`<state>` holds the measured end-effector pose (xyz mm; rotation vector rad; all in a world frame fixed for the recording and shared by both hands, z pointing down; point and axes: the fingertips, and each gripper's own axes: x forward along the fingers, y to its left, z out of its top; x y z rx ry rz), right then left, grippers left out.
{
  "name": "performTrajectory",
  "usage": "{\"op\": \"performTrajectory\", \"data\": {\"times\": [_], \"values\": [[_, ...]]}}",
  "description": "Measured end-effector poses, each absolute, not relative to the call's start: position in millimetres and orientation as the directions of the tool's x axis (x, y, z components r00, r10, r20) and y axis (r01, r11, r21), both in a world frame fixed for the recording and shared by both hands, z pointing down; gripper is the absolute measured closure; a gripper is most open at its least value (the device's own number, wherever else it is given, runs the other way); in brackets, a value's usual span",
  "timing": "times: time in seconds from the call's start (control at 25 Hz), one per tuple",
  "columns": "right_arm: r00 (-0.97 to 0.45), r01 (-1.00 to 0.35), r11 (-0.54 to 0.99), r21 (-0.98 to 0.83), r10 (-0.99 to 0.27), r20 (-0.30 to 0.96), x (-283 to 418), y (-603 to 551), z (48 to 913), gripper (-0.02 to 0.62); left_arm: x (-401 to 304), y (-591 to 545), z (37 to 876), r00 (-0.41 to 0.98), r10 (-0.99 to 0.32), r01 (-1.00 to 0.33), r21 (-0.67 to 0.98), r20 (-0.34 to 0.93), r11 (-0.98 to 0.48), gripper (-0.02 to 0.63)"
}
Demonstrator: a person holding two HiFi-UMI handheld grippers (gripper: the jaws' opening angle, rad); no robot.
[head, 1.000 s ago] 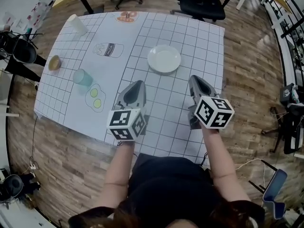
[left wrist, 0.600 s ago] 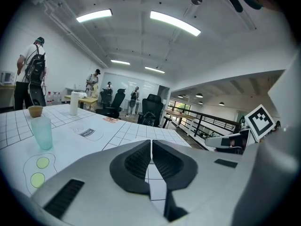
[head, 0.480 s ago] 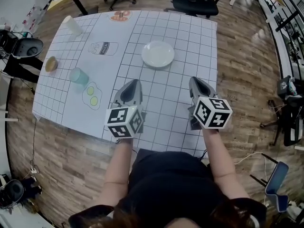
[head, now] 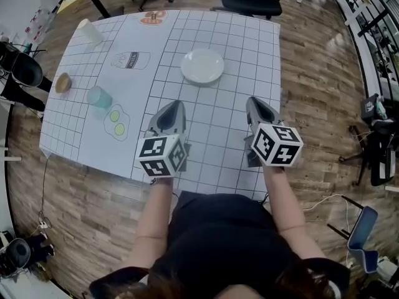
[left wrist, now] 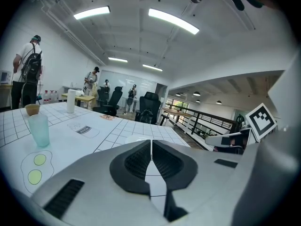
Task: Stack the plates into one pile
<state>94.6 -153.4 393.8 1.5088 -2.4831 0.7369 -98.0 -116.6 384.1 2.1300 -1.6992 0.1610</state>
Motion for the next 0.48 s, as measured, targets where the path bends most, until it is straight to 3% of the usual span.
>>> {"op": "performTrajectory", "data": {"times": [0.48], "values": [[-0.494,-0.864,0.39,-0.32,-0.783,0.379,94.7,-145.1,399.8,0.579,-91.9,-112.9,385.8,0.269,-0.899,-0.951,0.242,0.346,-0.192,0.571]]}}
